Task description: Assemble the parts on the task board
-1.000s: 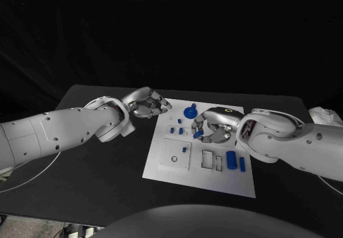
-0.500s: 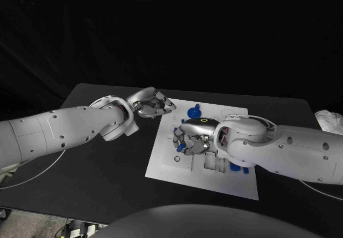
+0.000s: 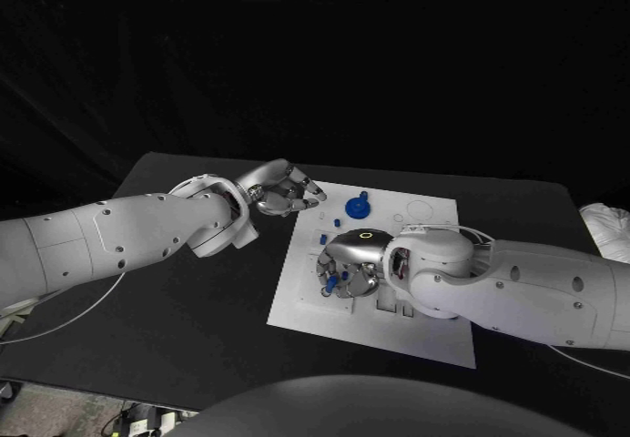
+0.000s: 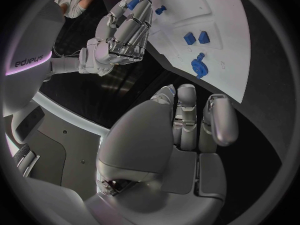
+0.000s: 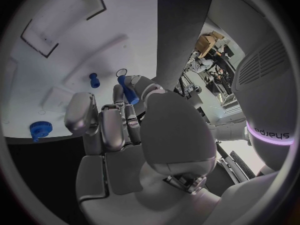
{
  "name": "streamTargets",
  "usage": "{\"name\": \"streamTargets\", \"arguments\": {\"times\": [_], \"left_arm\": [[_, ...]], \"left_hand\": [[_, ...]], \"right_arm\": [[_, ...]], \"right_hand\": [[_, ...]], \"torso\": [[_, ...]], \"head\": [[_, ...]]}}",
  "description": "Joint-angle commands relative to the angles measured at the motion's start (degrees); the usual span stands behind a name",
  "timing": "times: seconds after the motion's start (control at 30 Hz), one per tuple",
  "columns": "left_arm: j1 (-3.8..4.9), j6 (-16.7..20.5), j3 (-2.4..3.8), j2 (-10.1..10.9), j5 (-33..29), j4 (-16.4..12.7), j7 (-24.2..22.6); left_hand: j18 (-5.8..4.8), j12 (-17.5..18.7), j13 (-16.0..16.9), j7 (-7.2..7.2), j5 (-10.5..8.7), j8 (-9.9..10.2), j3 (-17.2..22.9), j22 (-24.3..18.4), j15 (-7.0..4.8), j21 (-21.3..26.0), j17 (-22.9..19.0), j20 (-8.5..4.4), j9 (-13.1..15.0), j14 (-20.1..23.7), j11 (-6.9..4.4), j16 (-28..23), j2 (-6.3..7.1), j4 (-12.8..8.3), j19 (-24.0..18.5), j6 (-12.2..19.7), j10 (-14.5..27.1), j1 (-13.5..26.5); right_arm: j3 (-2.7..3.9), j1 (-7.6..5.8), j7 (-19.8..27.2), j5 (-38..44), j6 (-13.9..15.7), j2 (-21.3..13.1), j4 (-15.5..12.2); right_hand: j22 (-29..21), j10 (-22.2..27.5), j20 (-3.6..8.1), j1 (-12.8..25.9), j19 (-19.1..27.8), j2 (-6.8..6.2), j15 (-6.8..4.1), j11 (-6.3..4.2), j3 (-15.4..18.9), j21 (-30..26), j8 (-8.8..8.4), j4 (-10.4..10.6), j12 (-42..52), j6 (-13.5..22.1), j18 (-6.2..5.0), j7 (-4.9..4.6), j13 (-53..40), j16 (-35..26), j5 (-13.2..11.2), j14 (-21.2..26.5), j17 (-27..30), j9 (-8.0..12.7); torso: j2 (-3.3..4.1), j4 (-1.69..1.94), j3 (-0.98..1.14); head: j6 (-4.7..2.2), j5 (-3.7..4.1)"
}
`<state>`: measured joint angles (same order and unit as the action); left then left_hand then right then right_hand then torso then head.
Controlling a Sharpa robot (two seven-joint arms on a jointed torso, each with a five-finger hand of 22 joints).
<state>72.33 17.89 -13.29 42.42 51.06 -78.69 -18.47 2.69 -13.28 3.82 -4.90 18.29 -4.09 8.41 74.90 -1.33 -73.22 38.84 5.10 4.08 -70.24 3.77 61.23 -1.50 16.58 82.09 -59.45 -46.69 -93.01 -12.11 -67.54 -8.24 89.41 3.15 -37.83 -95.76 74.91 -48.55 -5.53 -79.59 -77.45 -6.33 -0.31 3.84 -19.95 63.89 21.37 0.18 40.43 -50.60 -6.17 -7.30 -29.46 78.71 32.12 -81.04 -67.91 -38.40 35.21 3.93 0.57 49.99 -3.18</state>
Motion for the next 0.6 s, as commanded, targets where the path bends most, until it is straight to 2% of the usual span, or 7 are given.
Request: {"name": "streamTargets", "arguments": {"times": [0.03, 0.6], "left_arm": [[0.00, -0.6, 0.04, -0.2, 0.1, 0.0, -0.2], [-0.02, -0.9, 0.04, -0.4, 0.1, 0.2, -0.1]], "left_hand": [[1.05, 0.3, 0.0, -0.27, 0.36, -0.1, 0.3, 10.2, 0.16, 0.3, -0.1, 0.00, 0.0, 0.4, 0.13, -0.4, 0.35, 0.0, -0.4, -0.1, -0.3, -0.4], [1.05, 0.3, 0.0, -0.27, 0.40, -0.1, 0.5, 10.1, 0.18, 0.4, -0.1, 0.01, 0.0, 0.4, 0.18, -0.4, 0.38, 0.0, -0.4, -0.1, -0.3, -0.5]], "right_arm": [[0.01, 0.44, -1.0, 2.9, -1.4, 0.3, 0.0], [0.01, 1.53, -0.1, 3.4, 1.3, 0.6, 0.2]], "right_hand": [[7.6, 0.4, -0.12, 0.4, 0.3, 0.06, 0.02, -0.02, -0.4, -0.4, -0.26, 0.0, -0.3, 0.2, 0.57, -0.13, 0.1, -0.2, -0.3, 0.4, 0.1, 0.1], [7.7, 0.4, -0.16, 0.6, 0.3, 0.03, 0.07, 0.04, -0.4, -0.3, -0.41, 0.0, -0.5, 0.3, 0.59, -0.18, 0.1, -0.1, -0.4, 0.4, -0.1, 0.2]], "torso": [[0.00, -0.03, 0.02], [0.00, -0.01, -0.02]], "head": [[0.01, -0.11], [0.01, -0.30]]}}
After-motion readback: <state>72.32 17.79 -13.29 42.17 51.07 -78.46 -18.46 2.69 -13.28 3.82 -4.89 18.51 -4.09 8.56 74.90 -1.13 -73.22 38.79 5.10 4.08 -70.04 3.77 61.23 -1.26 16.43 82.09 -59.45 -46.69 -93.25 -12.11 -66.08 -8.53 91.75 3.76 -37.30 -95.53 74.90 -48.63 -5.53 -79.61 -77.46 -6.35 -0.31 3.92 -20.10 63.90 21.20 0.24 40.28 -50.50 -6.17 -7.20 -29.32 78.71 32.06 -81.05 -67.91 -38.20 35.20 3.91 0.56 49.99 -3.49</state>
